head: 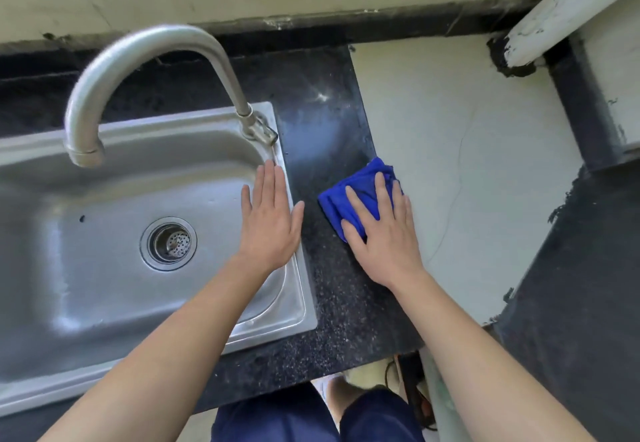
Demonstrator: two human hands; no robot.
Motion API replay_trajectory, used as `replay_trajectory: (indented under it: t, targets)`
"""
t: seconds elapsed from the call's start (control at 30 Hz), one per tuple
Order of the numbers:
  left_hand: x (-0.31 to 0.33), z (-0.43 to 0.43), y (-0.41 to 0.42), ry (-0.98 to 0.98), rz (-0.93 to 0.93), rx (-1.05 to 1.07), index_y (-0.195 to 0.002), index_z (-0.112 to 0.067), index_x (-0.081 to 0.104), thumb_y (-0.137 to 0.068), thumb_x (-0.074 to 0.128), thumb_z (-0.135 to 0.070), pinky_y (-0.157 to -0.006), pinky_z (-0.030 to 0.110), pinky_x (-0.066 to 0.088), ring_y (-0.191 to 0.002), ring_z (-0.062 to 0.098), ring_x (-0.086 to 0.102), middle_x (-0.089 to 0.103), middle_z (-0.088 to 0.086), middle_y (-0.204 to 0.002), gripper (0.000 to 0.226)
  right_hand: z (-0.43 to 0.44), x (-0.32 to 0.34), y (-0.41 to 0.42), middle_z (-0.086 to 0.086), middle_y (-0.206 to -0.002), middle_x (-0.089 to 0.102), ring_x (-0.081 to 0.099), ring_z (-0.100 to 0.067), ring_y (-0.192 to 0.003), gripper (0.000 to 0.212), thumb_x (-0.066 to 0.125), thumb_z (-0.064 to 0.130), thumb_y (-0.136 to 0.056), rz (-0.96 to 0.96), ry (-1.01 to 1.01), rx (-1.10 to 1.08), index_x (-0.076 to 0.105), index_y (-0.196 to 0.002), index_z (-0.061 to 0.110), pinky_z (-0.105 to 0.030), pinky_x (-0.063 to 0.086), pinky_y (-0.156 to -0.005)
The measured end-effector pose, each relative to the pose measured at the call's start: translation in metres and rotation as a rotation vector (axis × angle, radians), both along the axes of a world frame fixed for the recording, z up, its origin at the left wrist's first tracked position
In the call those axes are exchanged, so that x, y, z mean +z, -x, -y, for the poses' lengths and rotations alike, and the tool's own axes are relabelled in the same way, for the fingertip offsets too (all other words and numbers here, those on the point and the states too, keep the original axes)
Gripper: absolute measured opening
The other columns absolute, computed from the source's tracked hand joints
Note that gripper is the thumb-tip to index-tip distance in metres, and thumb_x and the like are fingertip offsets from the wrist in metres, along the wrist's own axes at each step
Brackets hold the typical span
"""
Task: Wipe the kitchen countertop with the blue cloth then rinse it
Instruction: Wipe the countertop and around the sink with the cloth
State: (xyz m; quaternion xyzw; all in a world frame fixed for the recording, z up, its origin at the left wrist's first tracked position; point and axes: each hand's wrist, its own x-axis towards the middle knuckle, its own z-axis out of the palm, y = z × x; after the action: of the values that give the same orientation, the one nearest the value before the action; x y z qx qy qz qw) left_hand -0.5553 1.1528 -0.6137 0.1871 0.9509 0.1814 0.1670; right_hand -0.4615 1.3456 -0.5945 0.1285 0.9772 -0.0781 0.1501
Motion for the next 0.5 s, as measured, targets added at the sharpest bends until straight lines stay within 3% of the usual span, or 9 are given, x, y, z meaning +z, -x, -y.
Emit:
replay_trajectory:
  t: [0.23, 0.5]
  targets:
    - [-0.014, -0.007, -0.007, 0.016, -0.077, 0.016, -0.155, 0.002, 0.007, -0.103, 0.019, -0.038, -0.120, 0.058, 0.015, -0.153, 0.028, 0.002, 0.000, 0.015, -0.165, 0.067, -0.007, -0.002, 0.043, -0.012, -0.165, -0.016, -0.010, -0.039, -0.151, 0.061, 0.027, 0.057, -0.101, 0.005, 0.019, 0.015, 0.007, -0.157, 0.042, -0.051, -0.004, -0.123]
    - [-0.017, -0.007, -0.005, 0.061, -0.061, 0.009, -0.156, -0.001, 0.005, -0.103, 0.010, -0.039, -0.118, 0.061, 0.016, -0.153, 0.026, -0.002, -0.002, 0.014, -0.166, 0.066, -0.018, -0.010, 0.213, -0.016, -0.166, -0.007, -0.003, -0.043, -0.150, 0.061, 0.025, 0.057, -0.101, -0.075, 0.019, 0.074, 0.011, -0.158, 0.040, -0.053, -0.004, -0.122]
